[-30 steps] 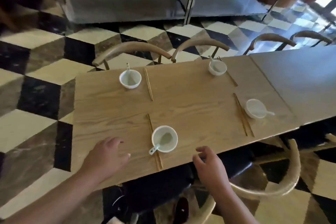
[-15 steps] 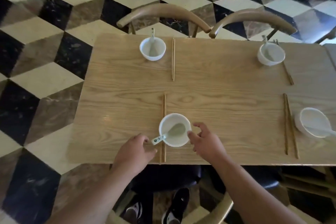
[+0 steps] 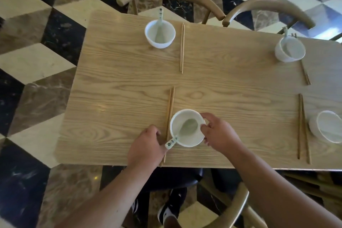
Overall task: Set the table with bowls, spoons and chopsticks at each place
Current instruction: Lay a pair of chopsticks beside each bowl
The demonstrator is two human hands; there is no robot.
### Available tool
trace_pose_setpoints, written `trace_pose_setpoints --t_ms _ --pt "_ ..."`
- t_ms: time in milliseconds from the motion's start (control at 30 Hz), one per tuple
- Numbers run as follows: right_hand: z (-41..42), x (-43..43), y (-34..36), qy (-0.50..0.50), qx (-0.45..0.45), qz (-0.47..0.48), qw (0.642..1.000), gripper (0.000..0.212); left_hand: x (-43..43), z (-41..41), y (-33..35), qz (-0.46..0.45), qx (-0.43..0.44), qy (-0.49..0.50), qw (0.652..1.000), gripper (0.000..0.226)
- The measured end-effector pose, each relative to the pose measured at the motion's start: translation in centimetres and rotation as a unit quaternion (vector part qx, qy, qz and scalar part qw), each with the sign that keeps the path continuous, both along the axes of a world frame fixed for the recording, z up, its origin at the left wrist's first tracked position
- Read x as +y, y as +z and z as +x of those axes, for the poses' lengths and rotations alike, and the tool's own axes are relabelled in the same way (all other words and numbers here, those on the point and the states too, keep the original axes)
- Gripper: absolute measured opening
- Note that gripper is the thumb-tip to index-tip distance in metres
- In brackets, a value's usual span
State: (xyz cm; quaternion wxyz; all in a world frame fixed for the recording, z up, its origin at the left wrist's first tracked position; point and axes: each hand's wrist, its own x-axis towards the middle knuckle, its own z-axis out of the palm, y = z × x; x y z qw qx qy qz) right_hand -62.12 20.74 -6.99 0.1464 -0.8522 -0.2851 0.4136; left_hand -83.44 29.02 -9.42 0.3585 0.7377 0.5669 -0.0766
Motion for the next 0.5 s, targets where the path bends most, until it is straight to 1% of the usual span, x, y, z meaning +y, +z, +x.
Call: trace_pose_setpoints --t_ms 133,300,433,500 --pt "0.8 0.5 -0.2 0.023 -0.006 0.006 1.000 0.043 0.8 -0.4 -0.3 0.001 -0.021 0.022 1.000 0.036" --pt "1.3 1.3 -0.4 0.043 -0.003 0.007 0.999 0.042 1.8 -0.8 -0.4 -0.010 -0.022 0.033 0.999 0.023" --pt "1.4 1.9 0.0 0.065 -0.007 0.007 0.998 0.041 2.1 -1.1 -0.7 0.000 -0.022 0.030 0.999 0.020" --pt "1.6 2.1 0.3 0.077 -0.003 -0.008 0.997 0.039 2.2 -1.1 -0.7 0.002 -0.025 0.027 0.999 0.022"
